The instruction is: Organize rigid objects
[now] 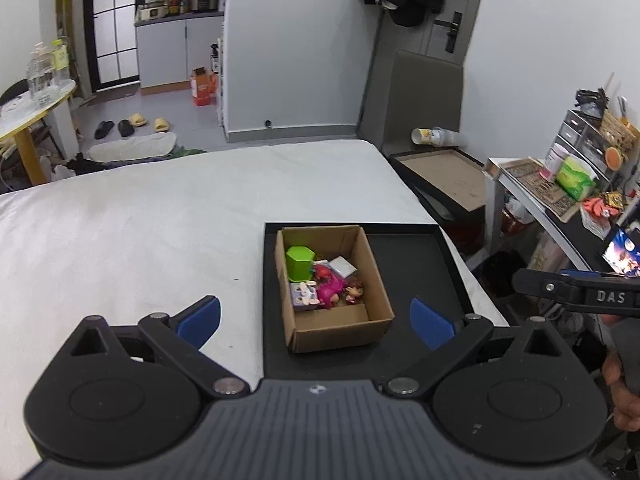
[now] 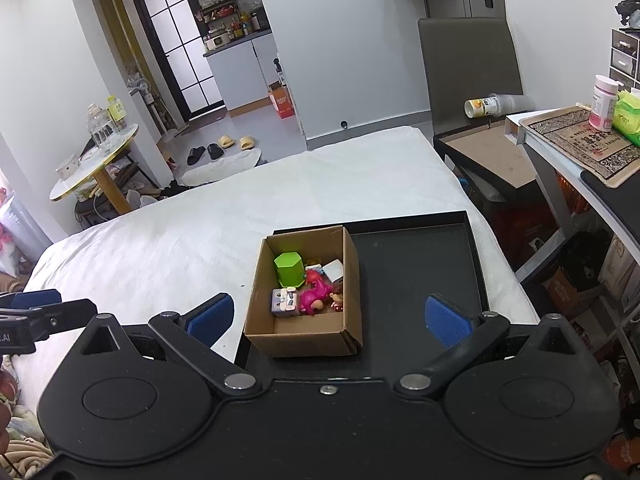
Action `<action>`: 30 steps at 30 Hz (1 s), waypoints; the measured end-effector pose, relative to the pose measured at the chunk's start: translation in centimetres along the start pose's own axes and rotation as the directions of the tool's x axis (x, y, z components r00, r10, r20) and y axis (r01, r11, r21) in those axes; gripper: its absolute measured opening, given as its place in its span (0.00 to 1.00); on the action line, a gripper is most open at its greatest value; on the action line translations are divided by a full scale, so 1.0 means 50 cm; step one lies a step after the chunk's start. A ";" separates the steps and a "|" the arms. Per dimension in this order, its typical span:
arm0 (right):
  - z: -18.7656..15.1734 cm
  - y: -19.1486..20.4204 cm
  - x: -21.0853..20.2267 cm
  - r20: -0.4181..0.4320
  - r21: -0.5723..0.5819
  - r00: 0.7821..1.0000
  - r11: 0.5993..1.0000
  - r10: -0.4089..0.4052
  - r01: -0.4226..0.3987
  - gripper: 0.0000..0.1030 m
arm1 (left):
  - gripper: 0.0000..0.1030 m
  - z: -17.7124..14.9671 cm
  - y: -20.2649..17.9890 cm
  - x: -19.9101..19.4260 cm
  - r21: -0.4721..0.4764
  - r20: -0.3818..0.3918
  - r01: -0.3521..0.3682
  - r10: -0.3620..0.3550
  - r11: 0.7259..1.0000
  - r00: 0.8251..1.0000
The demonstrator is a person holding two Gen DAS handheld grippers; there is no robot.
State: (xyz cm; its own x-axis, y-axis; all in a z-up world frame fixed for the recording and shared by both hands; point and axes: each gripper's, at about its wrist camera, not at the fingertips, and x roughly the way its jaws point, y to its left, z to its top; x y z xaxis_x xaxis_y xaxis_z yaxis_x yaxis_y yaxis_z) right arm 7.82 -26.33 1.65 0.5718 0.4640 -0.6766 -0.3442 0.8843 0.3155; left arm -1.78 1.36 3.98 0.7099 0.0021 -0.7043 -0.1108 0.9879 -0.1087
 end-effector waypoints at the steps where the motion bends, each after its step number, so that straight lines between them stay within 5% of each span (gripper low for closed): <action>1: -0.001 0.000 0.000 -0.002 -0.002 1.000 1.000 -0.003 0.003 1.00 | 0.98 -0.001 -0.002 0.002 0.001 -0.003 0.004 -0.004 1.000 1.000; 30: -0.024 0.003 0.022 -0.069 -0.024 0.998 1.000 -0.007 0.005 1.00 | 0.98 -0.020 -0.010 0.029 -0.017 -0.064 0.028 -0.029 0.999 0.998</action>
State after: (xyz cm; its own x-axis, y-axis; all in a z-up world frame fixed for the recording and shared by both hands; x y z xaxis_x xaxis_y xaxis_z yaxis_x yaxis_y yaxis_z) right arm 7.49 -25.74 0.17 0.5214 0.4531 -0.7231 -0.3590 0.8852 0.2957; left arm -1.39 0.72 2.32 0.6670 -0.0366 -0.7441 -0.1028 0.9847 -0.1406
